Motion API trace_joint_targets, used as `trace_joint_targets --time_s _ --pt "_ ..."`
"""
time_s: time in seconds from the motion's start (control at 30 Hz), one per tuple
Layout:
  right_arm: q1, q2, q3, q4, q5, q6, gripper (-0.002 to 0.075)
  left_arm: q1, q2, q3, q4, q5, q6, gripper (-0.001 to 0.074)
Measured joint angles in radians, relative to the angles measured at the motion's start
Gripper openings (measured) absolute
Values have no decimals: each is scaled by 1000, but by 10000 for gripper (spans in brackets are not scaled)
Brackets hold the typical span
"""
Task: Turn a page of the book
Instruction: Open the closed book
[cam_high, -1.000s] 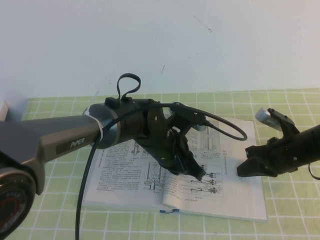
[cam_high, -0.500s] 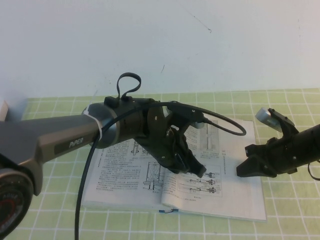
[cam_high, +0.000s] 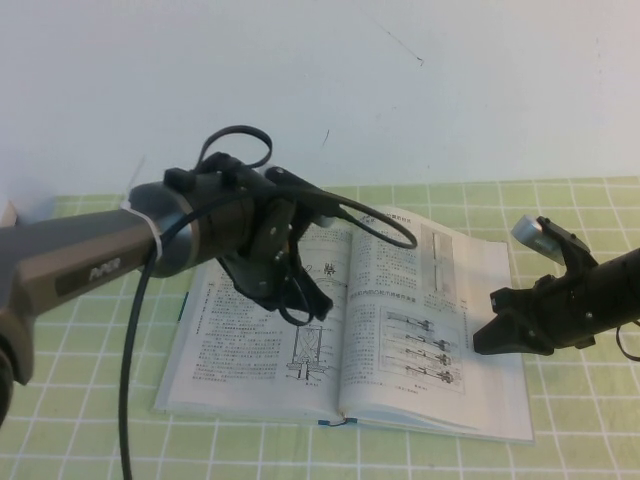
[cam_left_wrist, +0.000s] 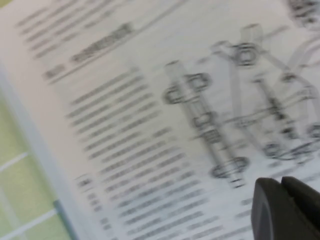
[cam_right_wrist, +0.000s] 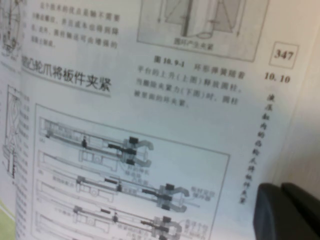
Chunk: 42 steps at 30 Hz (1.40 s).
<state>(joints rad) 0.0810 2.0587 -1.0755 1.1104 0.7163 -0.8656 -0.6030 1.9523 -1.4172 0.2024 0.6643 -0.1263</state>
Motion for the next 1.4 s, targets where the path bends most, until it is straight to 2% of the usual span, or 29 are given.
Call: trace_joint_targets --time_s 0.2,0.33,0.5,0.7,0.87,1.03,1.4 --pt "0 0 0 -4 0 3 -2 38 -63 3 -15 -3 -13 -4" --pt "0 0 -2 -8 0 3 -2 32 -111 3 -227 -12 194 -4" --pt "0 0 -2 -8 0 5 -2 -46 -113 3 -500 -3 512 -4" --pt "0 0 -2 -8 0 5 -2 -172 -74 3 -561 -2 716 -4" --pt "0 0 -2 -8 0 5 -2 -250 -16 3 -563 -19 766 -4" --pt "0 0 -2 -8 0 5 -2 -306 35 3 -563 -106 783 -4" --pt "0 0 -2 -10 0 1 -2 -352 77 3 -580 -219 807 -4"
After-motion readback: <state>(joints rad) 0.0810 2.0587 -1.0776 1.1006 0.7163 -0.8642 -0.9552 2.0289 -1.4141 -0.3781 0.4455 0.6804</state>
